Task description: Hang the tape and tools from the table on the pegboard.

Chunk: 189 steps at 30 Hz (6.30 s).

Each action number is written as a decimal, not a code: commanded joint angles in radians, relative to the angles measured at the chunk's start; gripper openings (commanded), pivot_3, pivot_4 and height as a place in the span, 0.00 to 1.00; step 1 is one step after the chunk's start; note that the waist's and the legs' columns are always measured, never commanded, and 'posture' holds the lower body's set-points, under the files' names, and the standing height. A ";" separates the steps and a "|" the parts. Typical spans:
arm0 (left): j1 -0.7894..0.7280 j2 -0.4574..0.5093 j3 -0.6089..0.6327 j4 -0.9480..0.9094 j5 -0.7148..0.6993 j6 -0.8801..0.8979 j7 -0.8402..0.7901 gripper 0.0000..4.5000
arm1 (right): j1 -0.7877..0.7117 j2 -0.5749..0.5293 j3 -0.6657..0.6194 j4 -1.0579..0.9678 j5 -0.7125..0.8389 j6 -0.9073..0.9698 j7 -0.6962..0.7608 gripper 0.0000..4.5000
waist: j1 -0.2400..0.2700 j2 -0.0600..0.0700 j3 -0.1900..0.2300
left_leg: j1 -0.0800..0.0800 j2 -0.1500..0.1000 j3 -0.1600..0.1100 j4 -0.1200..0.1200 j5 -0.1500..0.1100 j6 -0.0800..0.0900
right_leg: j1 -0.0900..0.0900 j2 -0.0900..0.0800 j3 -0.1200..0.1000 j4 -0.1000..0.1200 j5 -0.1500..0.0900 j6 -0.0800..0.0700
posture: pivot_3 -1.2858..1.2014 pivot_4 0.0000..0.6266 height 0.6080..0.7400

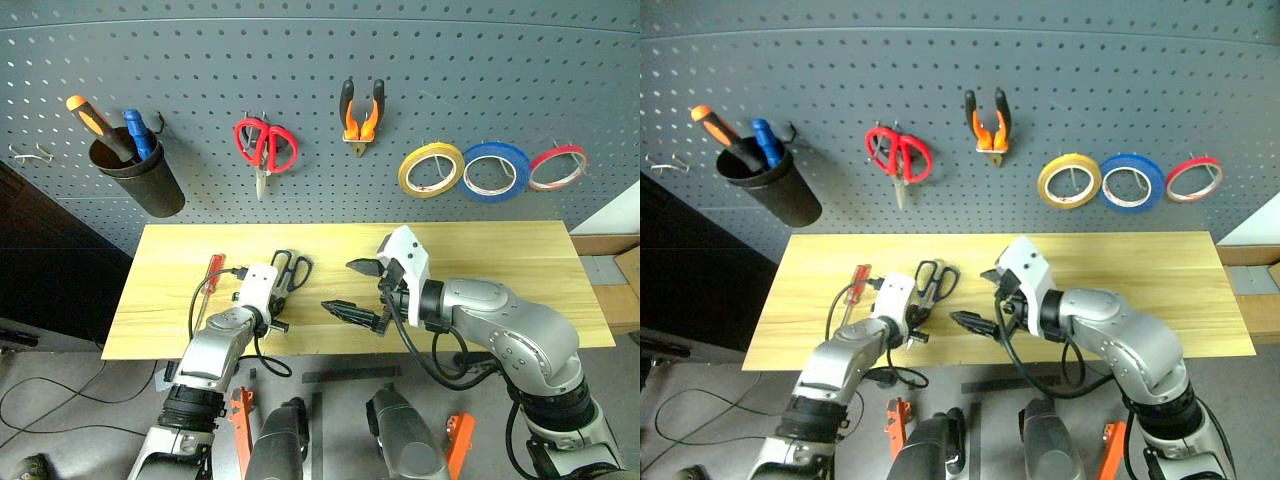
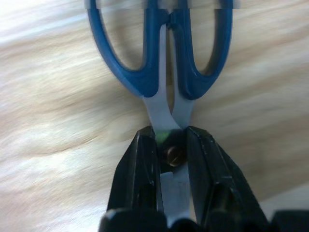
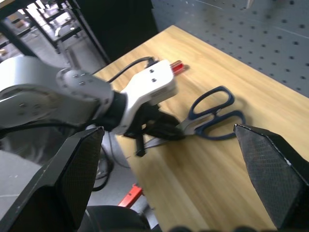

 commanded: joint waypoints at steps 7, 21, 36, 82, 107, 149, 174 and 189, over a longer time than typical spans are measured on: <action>0.190 0.069 0.026 -0.210 -0.028 -0.203 -0.115 0.11 | 0.025 -0.030 -0.046 -0.078 0.003 -0.055 -0.011 1.00 | -0.017 0.000 0.000 | -0.001 0.001 0.000 -0.001 0.000 0.000 | -0.001 0.000 0.001 -0.001 0.000 0.000 | 0.40 0.47 1.00; 0.247 0.062 0.145 -0.529 0.020 -0.622 -0.055 0.10 | 0.046 -0.137 -0.116 -0.028 -0.078 -0.410 0.126 1.00 | 0.009 -0.001 0.002 | -0.002 0.002 0.000 -0.001 0.000 0.000 | -0.001 0.000 0.001 -0.004 0.000 0.000 | 0.41 0.46 1.00; -0.041 0.022 0.197 -0.345 -0.036 -0.505 -0.014 0.08 | 0.013 -0.133 -0.098 0.011 -0.114 -0.432 0.130 1.00 | 0.009 -0.002 0.002 | -0.002 0.001 0.002 -0.001 -0.001 0.001 | -0.001 0.001 -0.002 -0.003 0.000 0.000 | 0.41 0.46 1.00; -0.081 0.333 0.277 0.165 -0.068 0.024 -0.088 0.92 | -0.077 0.103 -0.003 0.006 -0.049 -0.022 -0.135 1.00 | 0.006 -0.002 0.002 | -0.001 0.002 -0.001 -0.001 -0.001 0.001 | -0.002 0.001 -0.001 -0.001 0.000 0.000 | 0.42 0.48 1.00; -0.244 0.243 0.248 0.530 -0.038 -0.121 -0.047 0.17 | -0.149 0.050 0.085 0.058 -0.161 -0.087 -0.084 1.00 | -0.003 -0.004 0.003 | -0.002 0.002 0.001 -0.001 -0.001 0.001 | -0.005 0.000 -0.001 0.000 0.000 0.000 | 0.41 0.49 1.00; -0.481 0.221 0.510 -0.223 -0.083 -0.532 0.215 0.17 | -0.203 -0.035 -0.060 0.152 -0.060 -0.425 0.206 1.00 | 0.030 -0.008 0.001 | -0.005 0.005 0.008 0.000 0.001 -0.005 | -0.010 0.001 -0.004 -0.001 0.004 -0.001 | 0.44 0.36 1.00; -0.433 0.167 0.471 -0.121 -0.051 -0.685 0.300 0.33 | -0.263 0.001 -0.115 0.127 0.039 -0.398 0.168 1.00 | 0.009 -0.010 0.000 | -0.005 0.006 0.011 0.000 0.001 -0.005 | -0.013 0.000 -0.003 0.001 0.004 -0.001 | 0.44 0.37 1.00; -0.501 0.145 0.356 -0.248 -0.077 -0.642 0.271 0.91 | -0.248 -0.045 -0.148 0.140 0.045 -0.396 0.180 1.00 | 0.009 -0.013 -0.003 | -0.005 0.006 0.011 0.001 0.001 -0.005 | -0.013 0.000 -0.003 0.003 0.004 -0.001 | 0.44 0.34 1.00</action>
